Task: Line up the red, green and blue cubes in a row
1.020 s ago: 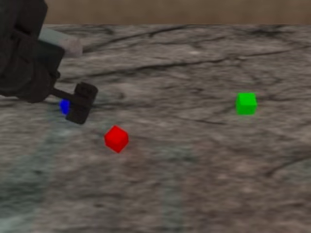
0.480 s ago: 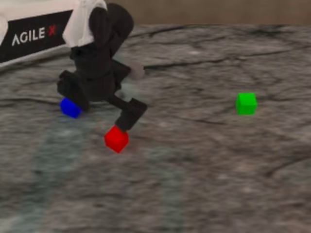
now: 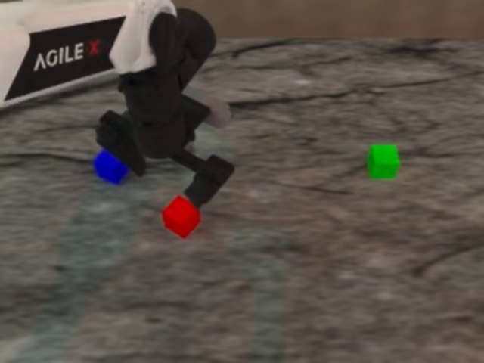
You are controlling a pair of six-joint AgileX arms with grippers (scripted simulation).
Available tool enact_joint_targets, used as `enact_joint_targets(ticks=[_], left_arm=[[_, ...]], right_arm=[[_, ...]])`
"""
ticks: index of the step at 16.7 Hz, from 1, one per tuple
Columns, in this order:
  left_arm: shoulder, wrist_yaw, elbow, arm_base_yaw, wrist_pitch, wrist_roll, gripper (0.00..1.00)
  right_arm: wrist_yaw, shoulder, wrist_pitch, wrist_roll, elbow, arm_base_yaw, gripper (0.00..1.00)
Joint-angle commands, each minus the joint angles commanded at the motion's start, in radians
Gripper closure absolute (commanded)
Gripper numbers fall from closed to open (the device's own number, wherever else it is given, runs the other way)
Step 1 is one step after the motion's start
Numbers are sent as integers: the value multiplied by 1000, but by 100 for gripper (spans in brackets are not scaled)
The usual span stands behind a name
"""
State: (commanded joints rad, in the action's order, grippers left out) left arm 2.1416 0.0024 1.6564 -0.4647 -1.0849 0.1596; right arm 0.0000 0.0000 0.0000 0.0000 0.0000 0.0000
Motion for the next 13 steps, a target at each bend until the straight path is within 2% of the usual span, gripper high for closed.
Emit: enact_joint_targets(ticks=[8, 13], left_arm=[[121, 1, -145, -3, 271, 3, 0], [134, 1, -157, -3, 290, 3, 0]], right_arm=[[0, 0, 0, 0, 0, 0, 0], [0, 0, 0, 0, 0, 0, 0]])
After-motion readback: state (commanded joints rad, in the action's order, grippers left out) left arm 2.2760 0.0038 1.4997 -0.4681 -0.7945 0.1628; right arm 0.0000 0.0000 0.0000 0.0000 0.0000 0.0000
